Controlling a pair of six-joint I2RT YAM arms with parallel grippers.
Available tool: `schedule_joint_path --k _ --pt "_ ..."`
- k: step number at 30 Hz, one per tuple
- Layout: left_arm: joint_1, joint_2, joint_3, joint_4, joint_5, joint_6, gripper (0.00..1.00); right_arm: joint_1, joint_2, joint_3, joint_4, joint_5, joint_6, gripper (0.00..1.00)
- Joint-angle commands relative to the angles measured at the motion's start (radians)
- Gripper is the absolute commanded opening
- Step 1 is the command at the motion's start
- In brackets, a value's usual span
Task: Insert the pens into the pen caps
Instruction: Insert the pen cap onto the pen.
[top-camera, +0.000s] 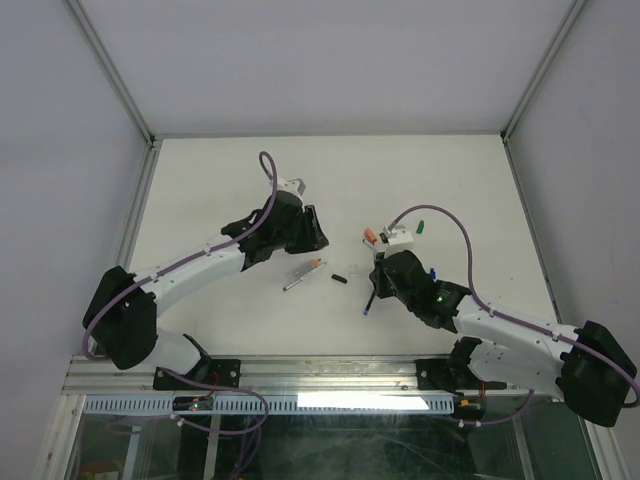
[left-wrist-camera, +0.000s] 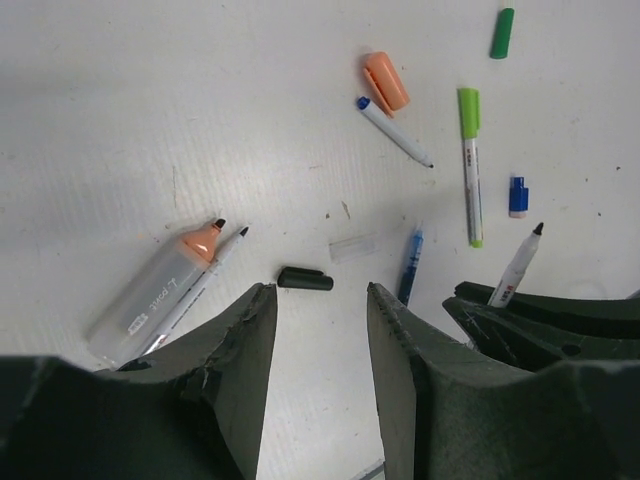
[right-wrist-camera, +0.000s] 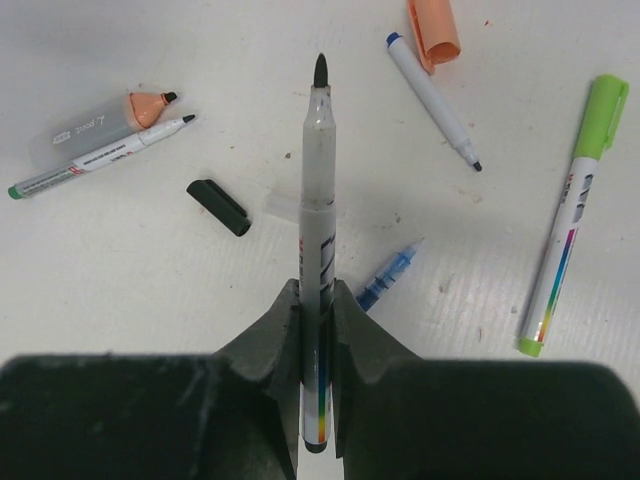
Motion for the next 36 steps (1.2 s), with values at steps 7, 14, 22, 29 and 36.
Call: schedule_joint_path --k 7,14,22,29,36 --pt "0.007 0.110 0.109 0.029 -0.083 -0.003 0.42 -0.084 -0.008 0.064 0.071 -0.087 -0.181 0.00" --pt "0.007 0.169 0.182 0.034 -0.065 0.073 0.42 -0.143 -0.026 0.088 0.036 -0.116 -0.188 0.00" --pt "-0.018 0.151 0.143 0.067 -0.029 0.172 0.42 -0.190 -0.099 0.101 -0.119 -0.120 -0.069 0.00" --pt "-0.034 0.097 0.059 0.066 0.043 0.303 0.42 -0.192 -0.216 0.000 -0.038 -0.237 -0.054 0.00" --pt "-0.033 0.011 0.005 0.064 0.006 0.428 0.46 -0.192 -0.327 -0.082 0.123 -0.232 -0.001 0.00"
